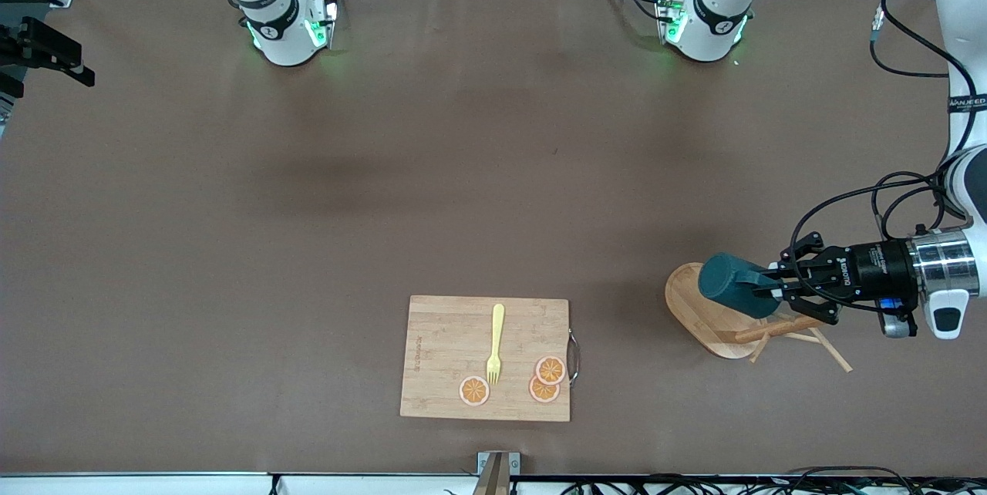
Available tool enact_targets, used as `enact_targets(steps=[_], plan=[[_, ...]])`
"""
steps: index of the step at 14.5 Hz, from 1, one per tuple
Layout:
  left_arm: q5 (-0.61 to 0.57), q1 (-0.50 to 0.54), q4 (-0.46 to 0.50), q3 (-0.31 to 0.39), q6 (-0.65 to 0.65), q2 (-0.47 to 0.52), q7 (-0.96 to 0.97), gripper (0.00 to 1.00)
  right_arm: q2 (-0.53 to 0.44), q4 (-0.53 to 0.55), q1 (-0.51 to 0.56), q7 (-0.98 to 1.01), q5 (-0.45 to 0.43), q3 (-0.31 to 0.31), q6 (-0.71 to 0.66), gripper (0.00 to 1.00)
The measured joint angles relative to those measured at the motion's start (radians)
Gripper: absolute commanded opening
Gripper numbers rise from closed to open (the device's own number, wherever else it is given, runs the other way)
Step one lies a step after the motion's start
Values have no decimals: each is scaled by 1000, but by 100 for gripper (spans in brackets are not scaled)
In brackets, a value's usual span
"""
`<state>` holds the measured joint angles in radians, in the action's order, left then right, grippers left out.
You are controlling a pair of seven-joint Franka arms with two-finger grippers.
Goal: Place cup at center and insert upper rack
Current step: 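Hook the mug handle onto a mug tree branch with the left gripper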
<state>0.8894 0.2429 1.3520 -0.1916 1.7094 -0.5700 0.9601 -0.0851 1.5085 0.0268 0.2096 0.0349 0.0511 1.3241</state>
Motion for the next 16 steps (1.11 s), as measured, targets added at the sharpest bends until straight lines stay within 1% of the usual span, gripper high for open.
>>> enact_targets(steps=[6, 9, 12, 13, 14, 16], plan=[[0, 26, -1, 2, 0, -20, -85, 8, 0, 0, -18, -1, -9, -15, 1, 100], [0, 49, -1, 3, 0, -32, -134, 9, 0, 0, -21, -2, -14, -13, 1, 100], [0, 65, -1, 3, 0, -52, -197, 12, 0, 0, -18, -2, -14, -6, 1, 100], [0, 69, -1, 3, 0, -58, -214, 16, 0, 0, -18, -2, -14, -5, 1, 100], [0, 72, -1, 3, 0, -64, -226, 31, 0, 0, -18, -2, -14, -4, 1, 100], [3, 72, -2, 3, 0, -70, -233, 100, 0, 0, -18, -4, -14, -1, 0, 100]])
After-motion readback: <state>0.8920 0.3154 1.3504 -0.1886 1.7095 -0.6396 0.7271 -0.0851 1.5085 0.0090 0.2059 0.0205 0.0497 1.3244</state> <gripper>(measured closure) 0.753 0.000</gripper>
